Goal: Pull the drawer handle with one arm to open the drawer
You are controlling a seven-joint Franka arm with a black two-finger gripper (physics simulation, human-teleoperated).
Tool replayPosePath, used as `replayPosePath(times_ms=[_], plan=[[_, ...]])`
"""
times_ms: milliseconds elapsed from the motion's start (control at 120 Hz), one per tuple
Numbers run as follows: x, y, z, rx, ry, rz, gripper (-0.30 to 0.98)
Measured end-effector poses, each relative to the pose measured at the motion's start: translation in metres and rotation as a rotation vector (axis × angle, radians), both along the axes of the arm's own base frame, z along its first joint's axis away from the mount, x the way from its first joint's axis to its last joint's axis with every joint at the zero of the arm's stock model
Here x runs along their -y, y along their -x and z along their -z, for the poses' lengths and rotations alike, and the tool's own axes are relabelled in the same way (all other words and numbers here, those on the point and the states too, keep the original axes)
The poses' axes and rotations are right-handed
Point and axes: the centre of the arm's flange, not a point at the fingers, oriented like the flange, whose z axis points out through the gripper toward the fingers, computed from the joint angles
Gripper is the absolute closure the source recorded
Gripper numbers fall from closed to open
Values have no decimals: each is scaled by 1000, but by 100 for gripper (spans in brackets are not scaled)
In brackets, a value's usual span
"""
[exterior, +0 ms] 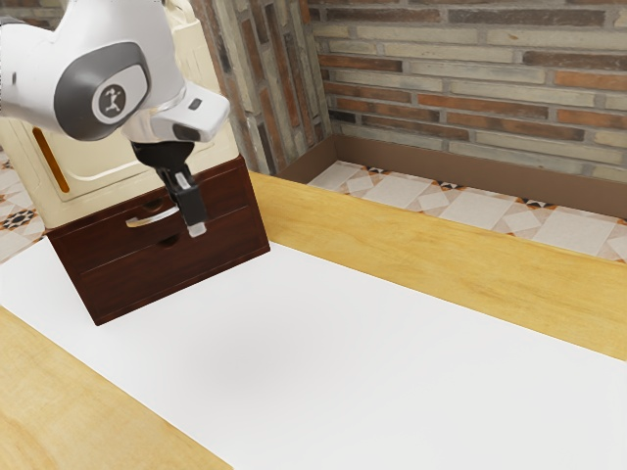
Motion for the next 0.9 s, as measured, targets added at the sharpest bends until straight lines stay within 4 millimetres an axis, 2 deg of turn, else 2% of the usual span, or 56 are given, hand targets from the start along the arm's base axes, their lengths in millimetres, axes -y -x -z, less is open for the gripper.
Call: replayPosePath(times_ms=[75,167,367,483,742,900], plan=[[-19,-7,10,4,-11,2,11],[-40,-9,12,23,-24,8,14],[-73,-15,22,38,-44,33,39],[-89,-20,32,32,-57,54,47],[-125,-26,51,23,-86,84,52],[-142,-30,48,39,-119,105,52]])
